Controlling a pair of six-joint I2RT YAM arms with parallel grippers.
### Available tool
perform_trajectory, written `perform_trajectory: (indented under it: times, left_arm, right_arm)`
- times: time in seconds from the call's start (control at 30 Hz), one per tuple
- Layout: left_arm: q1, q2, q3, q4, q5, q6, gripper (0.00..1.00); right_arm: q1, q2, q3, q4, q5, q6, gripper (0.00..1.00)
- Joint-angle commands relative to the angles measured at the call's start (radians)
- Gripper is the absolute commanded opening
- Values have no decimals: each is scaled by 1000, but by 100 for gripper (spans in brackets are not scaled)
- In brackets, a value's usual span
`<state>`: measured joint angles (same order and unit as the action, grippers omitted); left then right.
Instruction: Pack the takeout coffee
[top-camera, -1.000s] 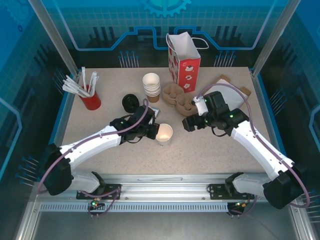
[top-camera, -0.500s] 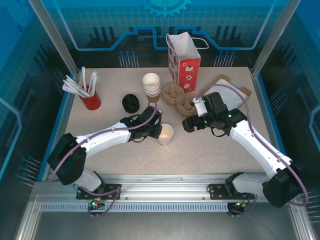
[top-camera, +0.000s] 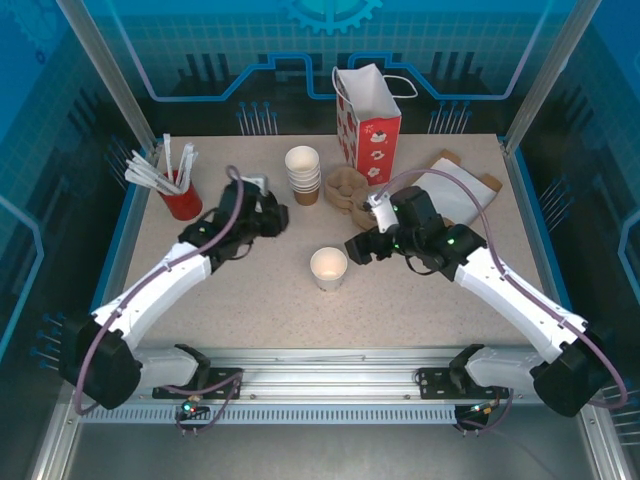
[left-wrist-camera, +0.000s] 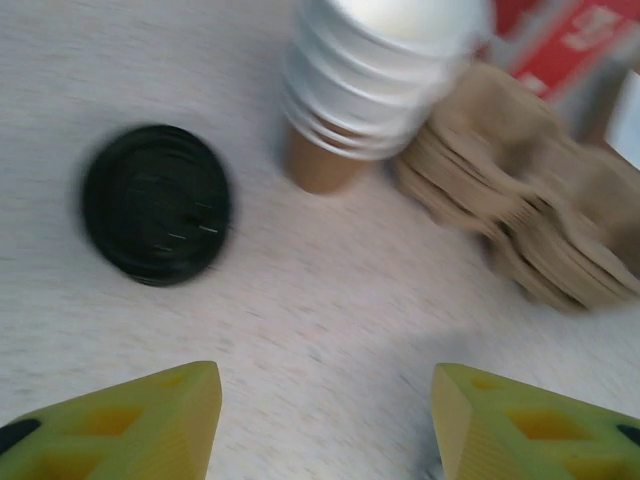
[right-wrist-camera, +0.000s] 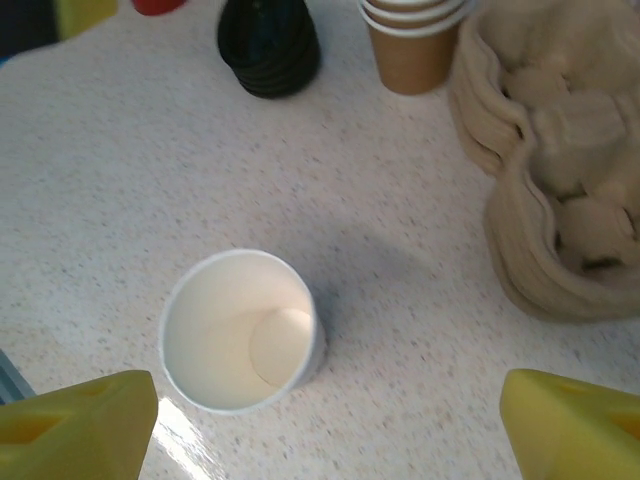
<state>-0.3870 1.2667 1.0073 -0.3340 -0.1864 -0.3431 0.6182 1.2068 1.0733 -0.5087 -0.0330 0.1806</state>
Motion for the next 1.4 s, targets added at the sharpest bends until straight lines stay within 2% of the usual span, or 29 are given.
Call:
perform_trajectory:
  times: [0.0,0.17,0.4,0.53,0.7,0.97,1.37]
  left_arm:
    - [120,64,-10,26,-6,-4,60]
    - [254,254,55,79,50,26,60]
    - [285,474,199,65,78,84,54]
    - [289,548,255,52,78,107,45]
    - [298,601,304,23,68,125,36]
    - [303,628,332,3,71,141,34]
    - [310,629,346,-15,87,152,21]
  right_arm:
    - [40,47,23,105,4,19,90]
    - [61,128,69,98,4,7,90]
    - [73,184,73,87,13,9,90]
    - [76,198,70,85,16,13,90]
    - [76,204,70,77,27,10,90]
    - [77,217,70,75,29,11,90]
    - [77,224,73,68,30,11,90]
